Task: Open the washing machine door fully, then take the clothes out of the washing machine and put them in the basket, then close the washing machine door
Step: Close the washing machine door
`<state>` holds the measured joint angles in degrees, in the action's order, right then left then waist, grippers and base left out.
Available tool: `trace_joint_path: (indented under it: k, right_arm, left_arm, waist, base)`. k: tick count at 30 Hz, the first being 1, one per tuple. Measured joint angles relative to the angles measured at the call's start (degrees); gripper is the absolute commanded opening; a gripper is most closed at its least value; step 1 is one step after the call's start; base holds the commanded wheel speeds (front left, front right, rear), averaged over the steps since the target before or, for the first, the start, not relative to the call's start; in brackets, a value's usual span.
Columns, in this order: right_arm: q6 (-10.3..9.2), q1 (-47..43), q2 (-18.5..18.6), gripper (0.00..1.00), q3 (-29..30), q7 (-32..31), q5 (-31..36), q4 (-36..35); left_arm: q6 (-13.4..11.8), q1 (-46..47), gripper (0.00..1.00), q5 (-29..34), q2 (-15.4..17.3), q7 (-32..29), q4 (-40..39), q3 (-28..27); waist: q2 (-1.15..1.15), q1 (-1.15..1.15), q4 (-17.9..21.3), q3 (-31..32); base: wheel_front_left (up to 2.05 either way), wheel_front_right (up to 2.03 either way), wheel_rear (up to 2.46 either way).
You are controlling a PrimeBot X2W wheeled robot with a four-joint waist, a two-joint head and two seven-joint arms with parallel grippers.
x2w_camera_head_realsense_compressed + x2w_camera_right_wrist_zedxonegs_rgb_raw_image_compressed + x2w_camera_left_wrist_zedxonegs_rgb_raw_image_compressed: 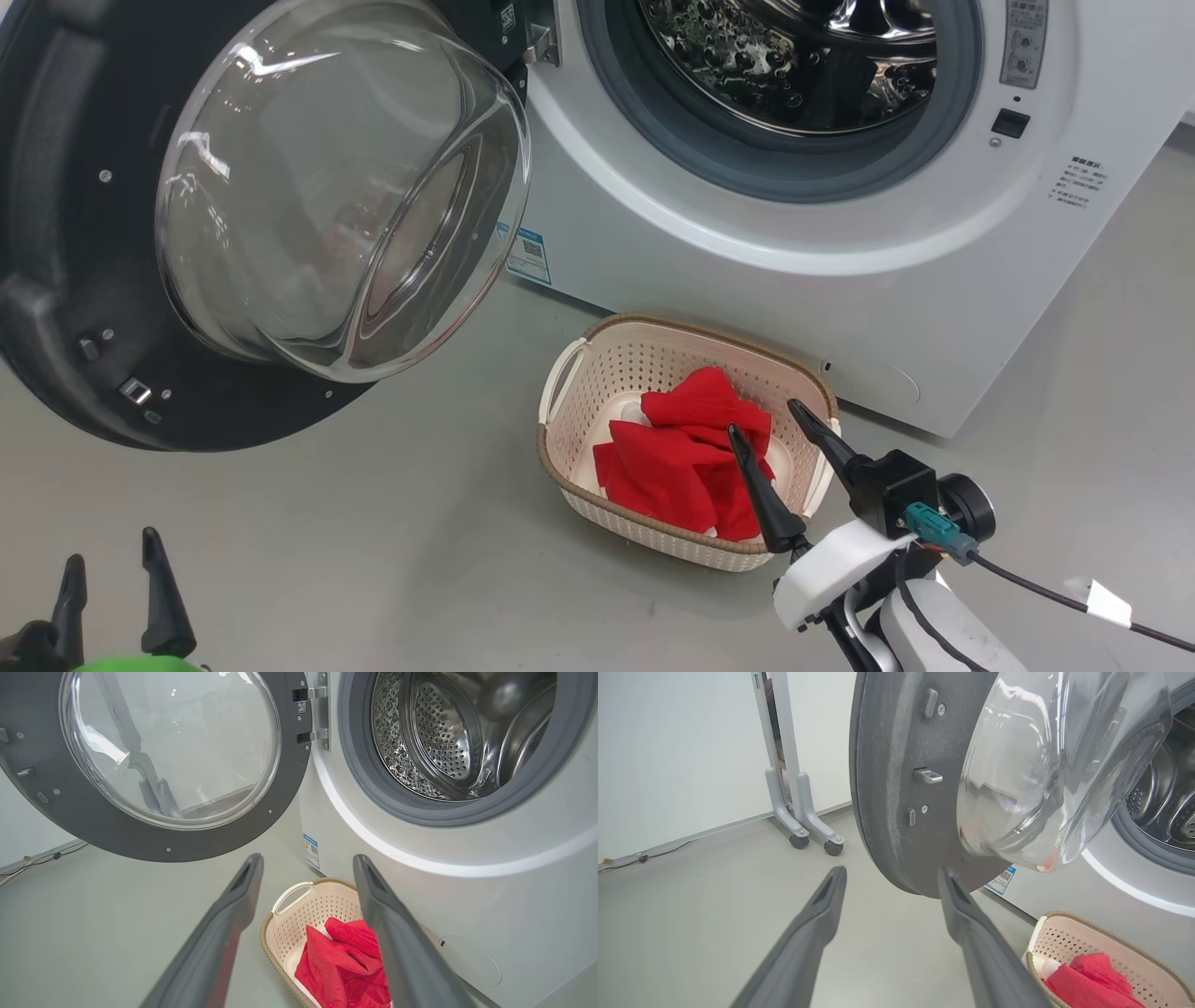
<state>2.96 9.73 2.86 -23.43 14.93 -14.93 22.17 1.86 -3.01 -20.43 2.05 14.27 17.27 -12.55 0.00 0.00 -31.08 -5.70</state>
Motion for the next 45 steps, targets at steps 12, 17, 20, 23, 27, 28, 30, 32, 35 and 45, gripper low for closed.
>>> trace_joint_path:
  k: [12,17,20,23,27,28,30,32,35,45]
  right_arm:
    - [0.00,2.3,0.2,1.00,-1.4,0.0,-0.3,1.3]
    - [-0.05,2.8,0.3,1.00,-1.3,0.0,-0.7,1.8]
    - [-0.08,2.8,0.3,1.00,-1.1,0.0,-1.4,1.9]
    - [-0.10,2.8,0.4,1.00,-1.1,0.0,-1.8,2.0]
    - [-0.13,3.0,0.4,1.00,-1.0,0.0,-2.3,2.1]
    - [-0.14,3.0,0.4,1.00,-1.0,0.0,-2.5,2.1]
    - [-0.15,3.1,0.4,1.00,-0.9,0.0,-2.5,2.1]
    - [-0.18,3.1,0.4,1.00,-0.9,0.0,-2.6,2.2]
    - [-0.67,3.1,0.4,1.00,-0.8,0.0,-2.6,2.3]
    - [-1.35,3.1,0.4,1.00,-0.7,0.0,-2.7,2.3]
  left_arm:
    - [-0.5,-0.2,0.47,-3.3,-0.1,0.0,-0.8,-0.6]
    - [0.2,-0.2,0.00,-10.5,-0.1,0.0,0.9,-0.7]
    - [1.3,-0.1,0.00,-16.7,-0.1,0.0,1.7,-0.9]
    - [2.6,0.0,0.00,-20.0,-0.2,0.0,2.5,-1.0]
    - [3.7,0.1,0.00,-26.9,-0.2,0.0,3.7,-1.5]
    - [4.0,0.1,0.00,-28.2,-0.2,0.0,4.1,-1.6]
    - [4.2,0.4,0.00,-31.8,-0.2,0.0,5.2,-1.9]
    - [4.6,1.2,0.00,-34.8,-0.2,0.0,5.7,-2.4]
    - [4.9,3.0,0.00,-37.4,-0.3,0.1,6.0,-3.2]
    - [5.0,10.5,0.00,-45.6,1.9,-3.9,5.8,-9.1]
  waist:
    - [0.00,0.00,-0.3,-0.7]
    - [0.00,0.00,-0.3,-1.0]
    - [0.00,0.00,-0.3,-1.1]
    - [0.00,0.00,-0.3,-1.2]
    - [0.00,0.00,-0.3,-1.3]
    - [0.00,0.00,-0.2,-1.3]
    - [0.00,0.00,-0.2,-1.4]
    - [0.00,0.01,-0.2,-1.5]
    - [0.00,0.00,-0.2,-1.6]
    - [0.00,0.01,-0.1,-2.1]
  base:
    - [0.00,0.00,0.00]
    - [0.00,0.00,0.00]
    - [0.00,0.00,0.00]
    - [0.00,0.00,0.00]
    - [0.00,0.00,0.00]
    - [0.00,0.00,0.00]
    - [0.00,0.00,0.00]
    - [0.00,0.00,0.00]
    - [0.00,0.00,0.00]
    - [0.00,0.00,0.00]
